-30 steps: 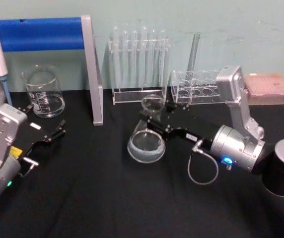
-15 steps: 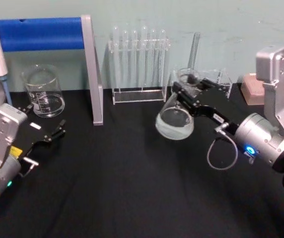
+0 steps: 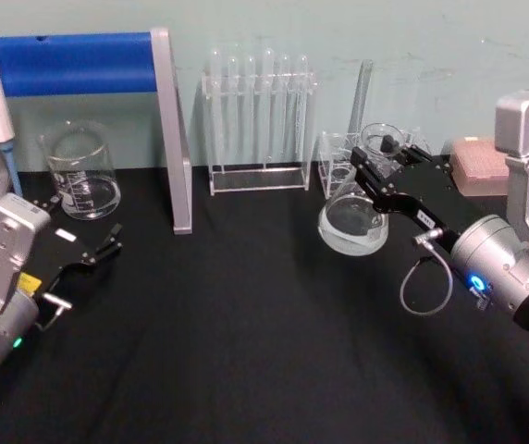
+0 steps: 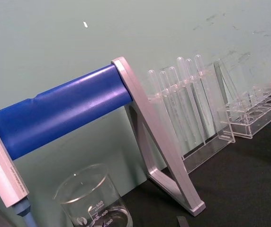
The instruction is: Grasp the erlenmeyer flask with one hand, shake it three times, then place it back.
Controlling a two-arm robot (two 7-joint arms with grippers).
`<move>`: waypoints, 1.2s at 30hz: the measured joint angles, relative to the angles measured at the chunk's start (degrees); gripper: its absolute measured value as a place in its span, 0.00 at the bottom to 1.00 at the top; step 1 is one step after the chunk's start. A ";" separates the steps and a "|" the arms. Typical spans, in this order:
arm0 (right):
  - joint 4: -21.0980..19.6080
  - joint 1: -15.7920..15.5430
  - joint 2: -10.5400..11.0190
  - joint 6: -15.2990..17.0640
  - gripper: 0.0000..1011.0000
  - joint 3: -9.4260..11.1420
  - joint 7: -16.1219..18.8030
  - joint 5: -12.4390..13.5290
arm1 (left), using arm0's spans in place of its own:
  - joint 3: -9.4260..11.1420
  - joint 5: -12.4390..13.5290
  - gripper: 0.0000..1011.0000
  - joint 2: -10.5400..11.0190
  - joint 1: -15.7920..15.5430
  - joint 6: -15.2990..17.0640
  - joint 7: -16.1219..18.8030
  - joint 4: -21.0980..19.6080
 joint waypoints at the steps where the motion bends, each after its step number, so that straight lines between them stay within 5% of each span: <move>1: 0.00 0.01 -0.13 0.04 0.44 -0.06 -0.05 -0.27 | 0.00 0.00 0.99 0.00 0.00 0.00 0.00 0.00; 9: 1.66 2.30 -2.15 0.53 0.44 -2.46 1.59 -2.39 | 0.00 0.00 0.99 0.00 0.00 0.00 0.00 0.00; 23: 8.07 10.06 -5.88 0.37 0.44 -11.92 14.06 -3.76 | 0.00 0.00 0.99 0.00 0.00 0.00 0.00 0.00; 30: 9.17 11.02 -6.12 -0.05 0.44 -12.82 15.06 -3.34 | 0.00 0.00 0.99 0.00 0.00 0.00 0.00 0.00; 36: 7.98 9.50 -5.43 -0.74 0.44 -10.78 11.78 -3.62 | 0.00 0.00 0.99 0.00 0.00 0.00 0.00 0.00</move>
